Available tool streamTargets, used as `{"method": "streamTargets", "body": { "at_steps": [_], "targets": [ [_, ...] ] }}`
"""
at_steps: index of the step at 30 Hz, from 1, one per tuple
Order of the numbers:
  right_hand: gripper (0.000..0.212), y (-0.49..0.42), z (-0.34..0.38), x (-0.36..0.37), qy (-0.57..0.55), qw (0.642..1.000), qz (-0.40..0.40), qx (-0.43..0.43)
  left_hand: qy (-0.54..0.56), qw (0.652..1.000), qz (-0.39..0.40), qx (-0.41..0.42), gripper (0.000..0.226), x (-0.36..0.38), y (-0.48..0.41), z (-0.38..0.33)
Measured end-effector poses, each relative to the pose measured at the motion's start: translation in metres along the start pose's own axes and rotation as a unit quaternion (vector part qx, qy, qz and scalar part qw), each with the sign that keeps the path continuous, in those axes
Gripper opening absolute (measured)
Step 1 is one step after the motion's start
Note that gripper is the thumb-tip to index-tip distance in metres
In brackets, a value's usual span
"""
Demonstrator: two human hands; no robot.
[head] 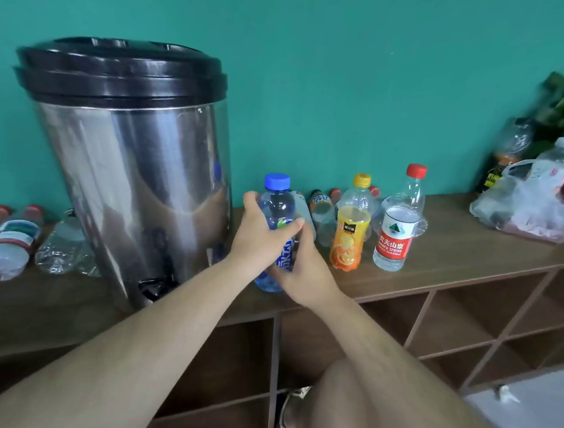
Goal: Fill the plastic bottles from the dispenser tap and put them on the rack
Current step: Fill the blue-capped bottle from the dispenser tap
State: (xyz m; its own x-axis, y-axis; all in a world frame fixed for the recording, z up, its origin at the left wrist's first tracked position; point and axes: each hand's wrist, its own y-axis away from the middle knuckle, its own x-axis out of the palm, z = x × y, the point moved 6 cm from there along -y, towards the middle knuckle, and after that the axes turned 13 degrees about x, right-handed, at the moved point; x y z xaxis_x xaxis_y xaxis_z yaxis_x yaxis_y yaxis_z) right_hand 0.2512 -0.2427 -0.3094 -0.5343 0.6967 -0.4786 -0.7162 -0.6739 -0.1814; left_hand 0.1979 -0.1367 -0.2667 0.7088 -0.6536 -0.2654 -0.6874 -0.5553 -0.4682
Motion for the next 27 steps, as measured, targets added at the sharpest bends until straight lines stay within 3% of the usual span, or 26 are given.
{"method": "streamTargets", "body": {
  "at_steps": [6,9,14,18,22,27],
  "targets": [
    [0.092,-0.06,-0.007,0.02,0.095,0.994,-0.053,0.019,-0.132,0.991,0.003,-0.006,0.082,0.001,-0.016,0.016],
    [0.086,-0.091,-0.013,0.035,0.195,0.977,-0.076,0.042,-0.177,0.984,0.005,-0.006,0.075,0.004,-0.022,0.025],
    [0.083,-0.134,-0.009,0.038,0.106,0.987,-0.115,0.048,-0.1,0.991,-0.054,-0.072,0.05,0.007,-0.051,0.048],
    [0.082,-0.171,-0.008,0.039,0.16,0.977,-0.129,0.054,-0.053,0.985,-0.12,-0.113,0.048,0.017,-0.085,0.059],
    [0.084,-0.193,-0.006,0.034,0.292,0.952,-0.087,0.036,-0.023,0.981,-0.154,-0.116,0.046,0.024,-0.104,0.068],
    [0.088,-0.19,-0.006,0.024,0.378,0.925,-0.044,0.011,-0.065,0.982,-0.129,-0.118,0.042,0.023,-0.116,0.073]
  ]
}}
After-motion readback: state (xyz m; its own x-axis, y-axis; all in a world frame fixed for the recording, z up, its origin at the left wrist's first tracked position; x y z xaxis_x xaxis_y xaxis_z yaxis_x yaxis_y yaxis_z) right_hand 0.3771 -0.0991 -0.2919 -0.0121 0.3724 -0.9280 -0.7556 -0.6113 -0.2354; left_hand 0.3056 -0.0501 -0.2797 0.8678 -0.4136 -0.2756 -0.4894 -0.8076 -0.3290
